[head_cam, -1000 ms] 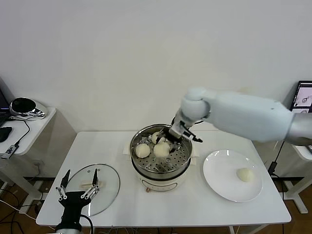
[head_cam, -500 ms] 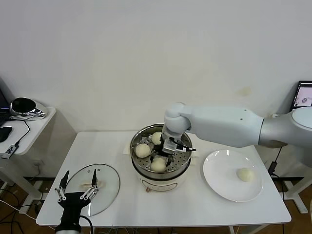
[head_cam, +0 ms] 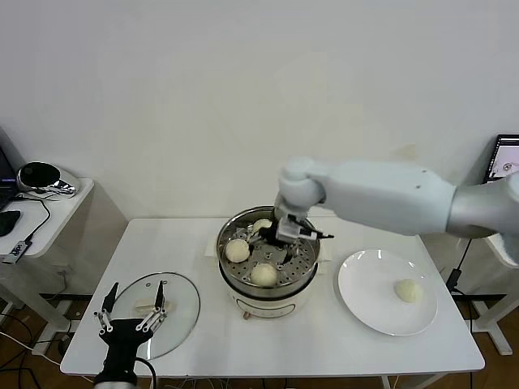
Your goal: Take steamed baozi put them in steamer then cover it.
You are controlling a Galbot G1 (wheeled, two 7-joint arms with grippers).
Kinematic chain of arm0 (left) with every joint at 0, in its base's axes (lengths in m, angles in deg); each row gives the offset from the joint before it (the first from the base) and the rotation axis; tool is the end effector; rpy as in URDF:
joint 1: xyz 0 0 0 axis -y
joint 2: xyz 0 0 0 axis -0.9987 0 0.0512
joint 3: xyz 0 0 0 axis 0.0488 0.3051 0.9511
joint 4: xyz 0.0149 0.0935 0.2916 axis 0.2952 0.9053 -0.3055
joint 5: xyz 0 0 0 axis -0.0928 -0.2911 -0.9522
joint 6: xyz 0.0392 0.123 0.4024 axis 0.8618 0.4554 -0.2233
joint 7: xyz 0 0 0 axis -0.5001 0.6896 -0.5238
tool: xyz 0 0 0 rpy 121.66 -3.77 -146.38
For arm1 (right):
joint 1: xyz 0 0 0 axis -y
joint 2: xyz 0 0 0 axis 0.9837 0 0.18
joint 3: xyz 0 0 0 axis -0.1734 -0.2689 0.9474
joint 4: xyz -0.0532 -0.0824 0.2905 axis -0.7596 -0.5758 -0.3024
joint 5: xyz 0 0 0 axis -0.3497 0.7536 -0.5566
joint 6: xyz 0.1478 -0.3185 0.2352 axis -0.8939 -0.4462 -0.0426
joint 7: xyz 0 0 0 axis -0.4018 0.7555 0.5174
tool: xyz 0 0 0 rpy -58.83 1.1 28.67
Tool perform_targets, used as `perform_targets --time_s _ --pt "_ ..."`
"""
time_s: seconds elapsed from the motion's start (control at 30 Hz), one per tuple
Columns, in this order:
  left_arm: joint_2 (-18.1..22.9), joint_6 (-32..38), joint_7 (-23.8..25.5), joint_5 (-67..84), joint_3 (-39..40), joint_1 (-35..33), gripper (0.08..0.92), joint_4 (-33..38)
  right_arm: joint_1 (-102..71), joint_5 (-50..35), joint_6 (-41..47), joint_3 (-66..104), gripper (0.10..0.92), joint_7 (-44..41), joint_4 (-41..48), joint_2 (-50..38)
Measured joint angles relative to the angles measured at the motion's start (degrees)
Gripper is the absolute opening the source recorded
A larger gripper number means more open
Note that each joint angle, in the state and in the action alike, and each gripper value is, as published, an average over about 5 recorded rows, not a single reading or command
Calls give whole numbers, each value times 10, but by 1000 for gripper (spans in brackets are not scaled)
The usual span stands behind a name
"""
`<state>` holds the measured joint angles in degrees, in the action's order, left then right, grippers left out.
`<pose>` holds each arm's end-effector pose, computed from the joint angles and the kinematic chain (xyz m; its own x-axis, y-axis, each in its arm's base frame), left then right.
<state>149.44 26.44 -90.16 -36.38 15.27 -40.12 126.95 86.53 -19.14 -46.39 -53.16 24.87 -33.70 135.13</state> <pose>0.2153 0.0239 -0.2459 -0.9953 -0.0758 -0.0599 -0.0803 0.9938 0.0764 0.5273 0.1700 -0.0554 -0.1125 -0.2403 0.9642 -0.2692 -0.9267 -0.2623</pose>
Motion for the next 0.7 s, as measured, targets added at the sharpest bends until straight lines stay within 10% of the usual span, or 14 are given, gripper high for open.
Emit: perform_targets --time_s 0.7 --pt "-22 -5 6 9 12 18 823 -20 -30 -22 275 39 823 14 -77 -307"
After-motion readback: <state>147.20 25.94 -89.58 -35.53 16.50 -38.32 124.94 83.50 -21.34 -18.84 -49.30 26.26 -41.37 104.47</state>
